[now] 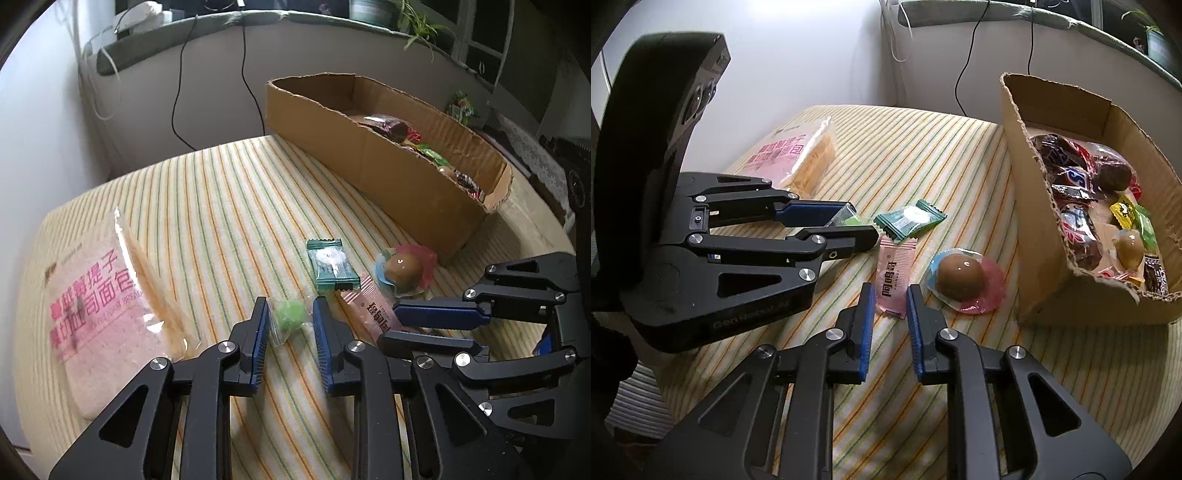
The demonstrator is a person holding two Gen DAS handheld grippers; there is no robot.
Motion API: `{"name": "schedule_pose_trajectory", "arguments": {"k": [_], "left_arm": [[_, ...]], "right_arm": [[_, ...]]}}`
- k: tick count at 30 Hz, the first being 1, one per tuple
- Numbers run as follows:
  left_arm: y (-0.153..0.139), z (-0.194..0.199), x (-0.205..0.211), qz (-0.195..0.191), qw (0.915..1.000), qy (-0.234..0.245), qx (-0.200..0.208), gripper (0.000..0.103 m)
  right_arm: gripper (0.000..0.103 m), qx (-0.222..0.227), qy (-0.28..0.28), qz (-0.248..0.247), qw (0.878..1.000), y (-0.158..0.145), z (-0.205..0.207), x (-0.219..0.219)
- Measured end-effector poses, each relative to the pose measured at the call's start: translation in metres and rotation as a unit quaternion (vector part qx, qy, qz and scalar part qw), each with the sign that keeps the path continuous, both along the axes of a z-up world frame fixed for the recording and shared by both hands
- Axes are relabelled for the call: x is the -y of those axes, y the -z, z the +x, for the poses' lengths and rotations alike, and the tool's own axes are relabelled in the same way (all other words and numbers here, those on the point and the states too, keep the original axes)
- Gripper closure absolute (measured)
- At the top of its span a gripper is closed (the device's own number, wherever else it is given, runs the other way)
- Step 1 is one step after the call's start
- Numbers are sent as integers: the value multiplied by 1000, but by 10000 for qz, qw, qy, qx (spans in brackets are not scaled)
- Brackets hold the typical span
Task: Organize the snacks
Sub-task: 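Grasp the small green candy with the left gripper while the right grasps the pink candy stick, then carry the green candy and pink candy stick over the cardboard box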
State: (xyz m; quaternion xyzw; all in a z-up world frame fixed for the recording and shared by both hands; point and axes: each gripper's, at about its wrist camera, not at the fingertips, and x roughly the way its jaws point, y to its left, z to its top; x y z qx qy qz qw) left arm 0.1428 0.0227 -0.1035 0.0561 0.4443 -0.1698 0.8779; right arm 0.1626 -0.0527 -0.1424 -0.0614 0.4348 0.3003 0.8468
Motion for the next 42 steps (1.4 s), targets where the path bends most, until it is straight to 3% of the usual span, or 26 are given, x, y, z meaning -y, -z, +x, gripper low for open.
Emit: {"name": "schedule_pose_trajectory", "arguments": {"k": [9,12,15,23,24,27,31,33,35,42], "left_arm": [[-2,-7,4,88,9999,-91,74,85],[-6,-12,2,-45,9998,-183,92,86],[-11,-20,1,-44,9997,-180,149,86],[-8,-23,3,-54,9996,-260,112,86],[-9,-24,3,-65,9996,-262,123,86],[-11,-25,-2,-140,9991,-359,158,86],[-12,-31,-12,-221,9984,-486,167,86],[-11,-33,-17,-209,9982,-544,165,86],[-12,-37,-20,-218,9979,-588,168,86],[-27,-43,-23,-302,9968,-644,357,86]], "right_arm": [[85,25,-44,-64,10000,-2,-3,-1],[94,12,-17,29,10000,-4,-4,3],[97,5,-4,99,10000,-5,-6,7],[98,-178,-1,290,9994,-3,-6,18],[94,-212,28,337,9992,-3,-5,20],[69,-264,52,400,9988,-5,-2,22],[66,-204,-8,244,9995,-5,0,9],[67,-63,-52,90,9999,-4,0,2],[82,90,-73,-141,9998,-6,-2,-4],[84,109,-126,-15,9999,-13,-9,4]]}}
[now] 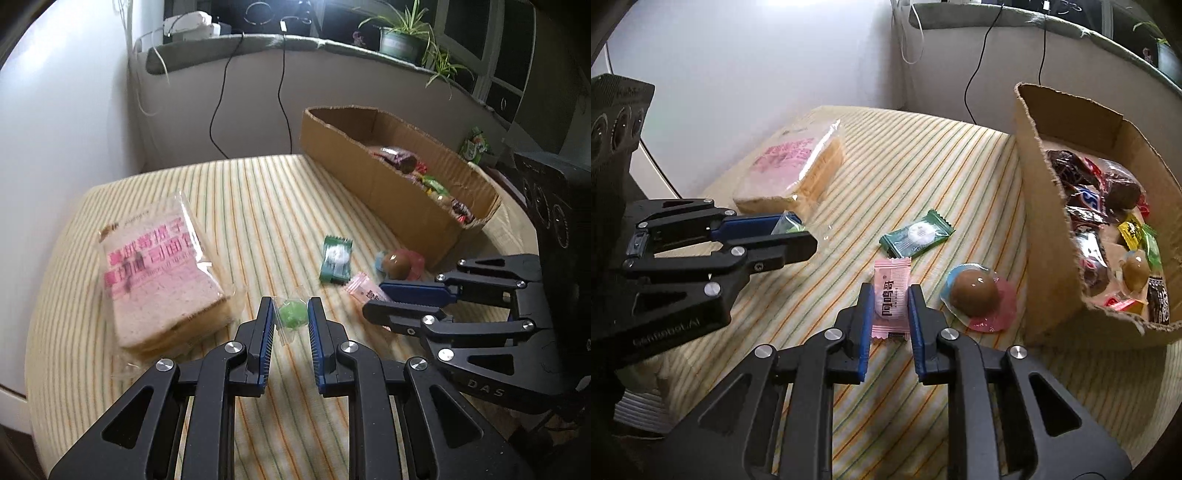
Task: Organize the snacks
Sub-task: 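Carry the green candy and pink candy stick over the cardboard box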
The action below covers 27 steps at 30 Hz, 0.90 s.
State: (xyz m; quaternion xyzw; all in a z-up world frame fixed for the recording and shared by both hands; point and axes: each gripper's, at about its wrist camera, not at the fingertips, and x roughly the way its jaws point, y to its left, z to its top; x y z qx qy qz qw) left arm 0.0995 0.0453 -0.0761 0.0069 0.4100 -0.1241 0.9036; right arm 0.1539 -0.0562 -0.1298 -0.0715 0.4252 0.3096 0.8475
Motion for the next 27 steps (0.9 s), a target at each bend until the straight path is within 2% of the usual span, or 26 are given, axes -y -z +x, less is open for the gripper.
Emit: {"name": "schedule_pose_trajectory", "arguments": {"k": [6,16,27], "left_arm": [[-20,6,12,-109,9997,64,215,86],[-38,26,69,-309,9975,473,431,86],[-44,52,127,-337,9946,856,475,86]], "right_arm": [[84,168,32,347,9993,-30,-10,29],[84,474,436,730,9953,-74,-11,106],[84,552,1047,690,9906,-83,29,173]]}}
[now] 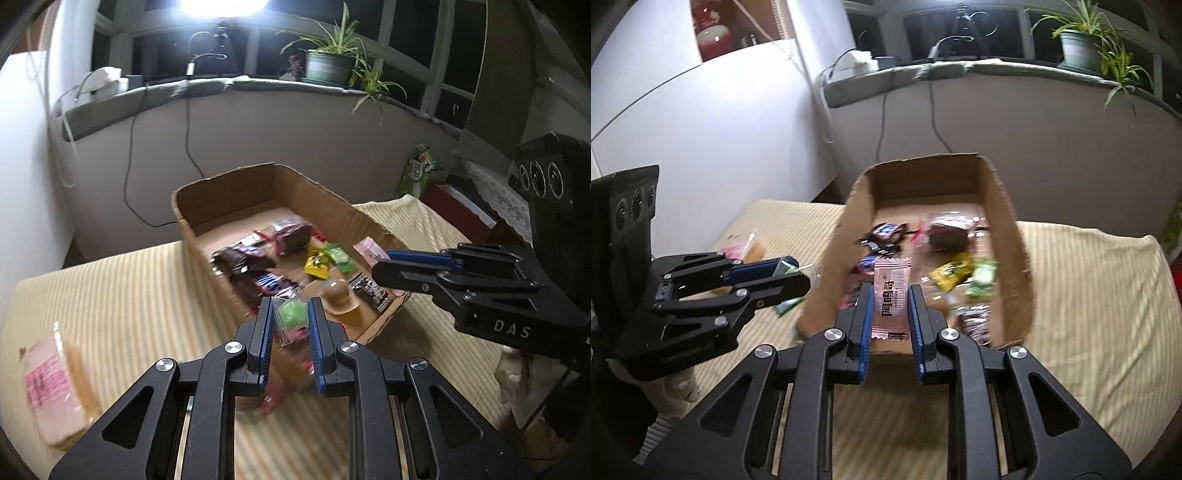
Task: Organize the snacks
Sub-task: 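Carry the green candy and pink candy stick over the cardboard box, then open both grippers to drop the candies into the box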
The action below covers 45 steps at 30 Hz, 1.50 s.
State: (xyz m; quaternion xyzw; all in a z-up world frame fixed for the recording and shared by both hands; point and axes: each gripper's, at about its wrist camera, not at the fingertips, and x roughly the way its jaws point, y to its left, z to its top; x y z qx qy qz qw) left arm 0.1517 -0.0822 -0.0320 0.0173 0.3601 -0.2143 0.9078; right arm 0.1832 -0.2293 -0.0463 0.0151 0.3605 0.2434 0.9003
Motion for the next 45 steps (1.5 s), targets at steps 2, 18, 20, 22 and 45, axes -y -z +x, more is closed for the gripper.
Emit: {"name": "schedule_pose_trajectory", "arguments": {"k": [2,18,20,22,45], "left_arm": [[2,4,7,37,10000,28,-22,86],[7,17,37,231,9996,131,-22,85],[7,18,38,250,9996,100,-11,84],[8,19,38,262,9996,60,-16,66],[-10,-18,-67,-95,9953,-952,129,62]], "right_arm": [[84,-12,56,14,10000,-1,7,7],[83,-104,276,-36,9996,11,30,28],[83,-100,306,-21,9995,12,31,29],[74,-121,312,-7,9994,13,32,31],[35,285,278,712,9967,-3,5,42]]}}
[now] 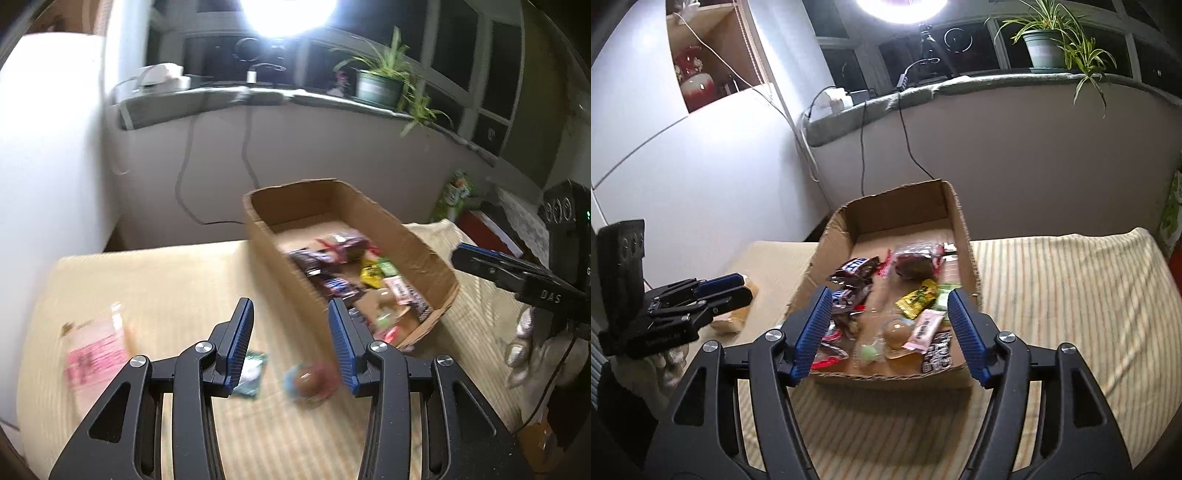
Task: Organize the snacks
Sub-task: 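Open both grippers to drop the candies into the box, then move both open grippers toward the pink-printed bread loaf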
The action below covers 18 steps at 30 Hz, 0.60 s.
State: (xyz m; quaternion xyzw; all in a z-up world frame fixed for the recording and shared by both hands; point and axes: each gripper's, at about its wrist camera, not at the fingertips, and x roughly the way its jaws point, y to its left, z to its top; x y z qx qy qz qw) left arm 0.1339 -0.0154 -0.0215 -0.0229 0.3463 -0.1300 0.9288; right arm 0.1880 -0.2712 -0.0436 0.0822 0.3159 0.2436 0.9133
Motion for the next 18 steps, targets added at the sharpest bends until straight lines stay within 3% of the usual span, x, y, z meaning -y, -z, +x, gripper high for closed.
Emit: {"name": "schedule_pose_trajectory", "arguments": {"k": [18], "left_arm": [[28,-45,-70,-187,9971,-698,-246,62]], "right_arm": [[35,62,-1069,-294,9938,-2,-61,-69]]}}
